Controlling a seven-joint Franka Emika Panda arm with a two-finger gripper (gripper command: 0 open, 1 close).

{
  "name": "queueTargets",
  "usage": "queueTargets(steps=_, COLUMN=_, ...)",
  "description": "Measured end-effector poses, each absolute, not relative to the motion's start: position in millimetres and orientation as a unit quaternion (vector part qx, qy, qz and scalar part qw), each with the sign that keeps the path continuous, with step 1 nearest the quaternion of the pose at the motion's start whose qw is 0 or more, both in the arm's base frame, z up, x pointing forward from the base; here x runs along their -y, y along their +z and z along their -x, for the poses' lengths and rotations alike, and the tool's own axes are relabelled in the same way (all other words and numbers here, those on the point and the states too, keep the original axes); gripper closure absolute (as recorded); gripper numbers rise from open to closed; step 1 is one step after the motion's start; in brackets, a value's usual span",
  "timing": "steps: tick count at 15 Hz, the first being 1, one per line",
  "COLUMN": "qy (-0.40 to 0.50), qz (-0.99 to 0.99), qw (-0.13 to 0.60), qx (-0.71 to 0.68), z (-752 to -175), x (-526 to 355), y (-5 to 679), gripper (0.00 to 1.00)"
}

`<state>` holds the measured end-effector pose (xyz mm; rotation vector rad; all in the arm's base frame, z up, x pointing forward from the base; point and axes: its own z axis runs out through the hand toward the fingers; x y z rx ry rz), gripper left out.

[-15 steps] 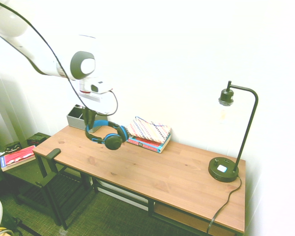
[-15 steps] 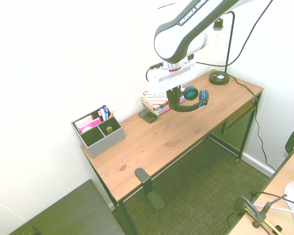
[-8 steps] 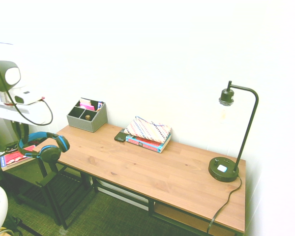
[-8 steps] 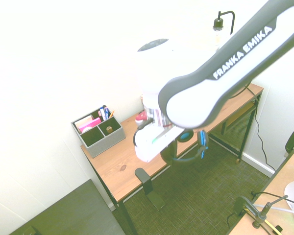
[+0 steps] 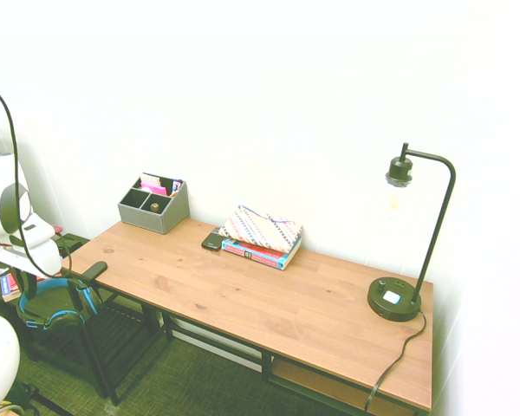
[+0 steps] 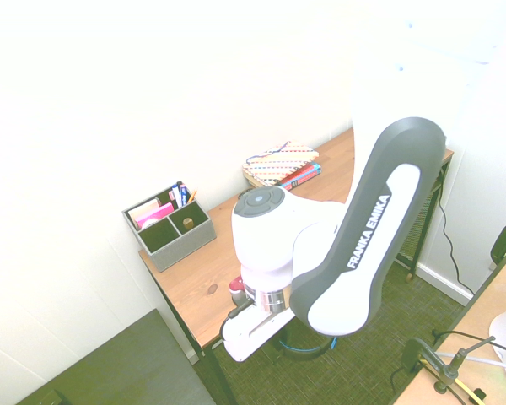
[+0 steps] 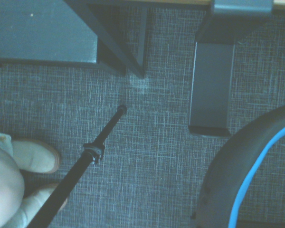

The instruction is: Hang the headphone

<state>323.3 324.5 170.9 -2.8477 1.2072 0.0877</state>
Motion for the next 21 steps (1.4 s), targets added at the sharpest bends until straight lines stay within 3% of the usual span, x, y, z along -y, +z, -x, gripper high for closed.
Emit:
queueTargets(steps=3, qy=0.023, qz=0.912, qw=0.012, qx=-0.409, z=-332, x=-337, y=132, gripper=1.0)
queueTargets(steps=4, qy=0.021, qz=0.911, qw=0.007, qx=-0.411, z=-335, x=-341, y=122, gripper=0.0)
queueTargets(steps=9, qy=0.025, qz=0.903, qw=-0.01, qx=-0.43, z=-357, x=-353, y=77, gripper=0.0)
queueTargets(steps=15, qy=0.022, qz=0.901, qw=-0.02, qx=-0.433, z=-370, x=-358, y=73, gripper=0.0)
queueTargets(steps=18, qy=0.021, qz=0.901, qw=-0.018, qx=-0.433, z=-376, x=-357, y=77, gripper=0.0)
queueTargets(steps=21, qy=0.013, qz=0.922, qw=-0.021, qx=-0.388, z=-383, x=-349, y=127, gripper=0.0)
